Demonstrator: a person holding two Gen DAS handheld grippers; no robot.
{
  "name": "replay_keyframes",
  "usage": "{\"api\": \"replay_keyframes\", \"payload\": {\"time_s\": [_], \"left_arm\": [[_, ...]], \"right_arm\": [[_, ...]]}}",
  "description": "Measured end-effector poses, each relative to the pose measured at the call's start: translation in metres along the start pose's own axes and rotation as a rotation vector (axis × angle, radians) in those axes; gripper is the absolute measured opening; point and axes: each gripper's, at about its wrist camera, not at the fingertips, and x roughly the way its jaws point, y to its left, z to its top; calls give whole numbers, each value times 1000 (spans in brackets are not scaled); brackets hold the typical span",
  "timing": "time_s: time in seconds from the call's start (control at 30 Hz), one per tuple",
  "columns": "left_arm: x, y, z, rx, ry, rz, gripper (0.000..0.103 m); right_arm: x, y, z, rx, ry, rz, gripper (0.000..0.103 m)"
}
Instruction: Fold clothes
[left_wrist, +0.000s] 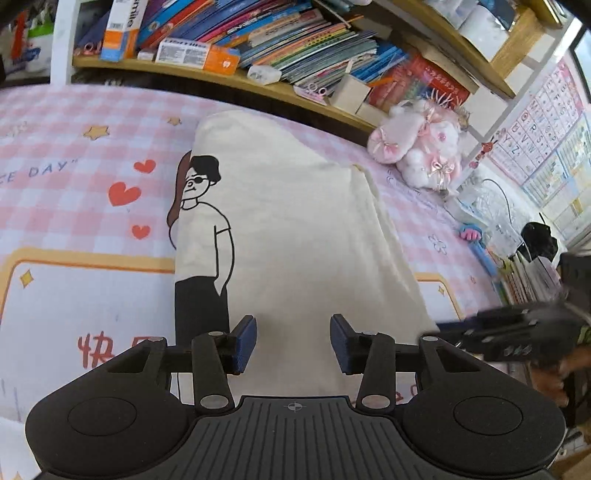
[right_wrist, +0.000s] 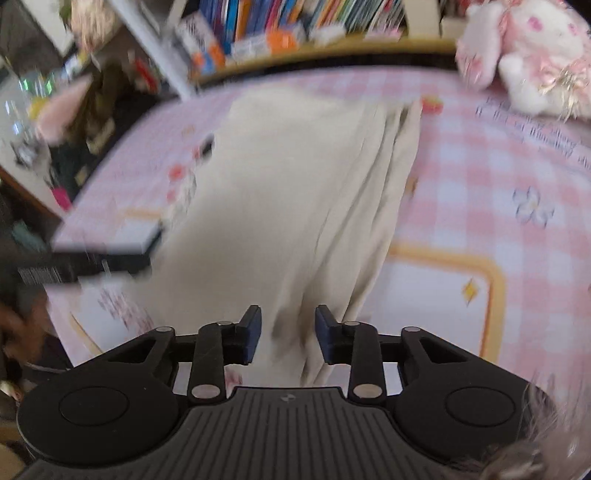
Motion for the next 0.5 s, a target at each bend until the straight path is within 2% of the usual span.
{"api": "replay_keyframes", "payload": {"time_s": [0.03,0.07,0.1,0.2,0.3,0.4,0.5], "left_arm": [[5,2,0,-4,19,16,41],[10,4,-1,-8,40,33,41],[15,5,-2,-14,69,53,41],[21,6,-3,-17,69,50,41],[20,11,-1,-33,74,34,41],[11,17,8,-35,46,38,42],[0,31,28,-62,-7,16,44]], "right_arm": [[3,3,-3,8,9,-22,13],[6,5,-5,16,15,-39,10],[-1,7,-6,22,-12,-19,7],[-21,11,-9,40,-87,39,7],[2,-2,-17,93,10,-13,7],[6,-7,-16,131,3,-1,8],[0,-3,-15,136,-33,-29,11]]}}
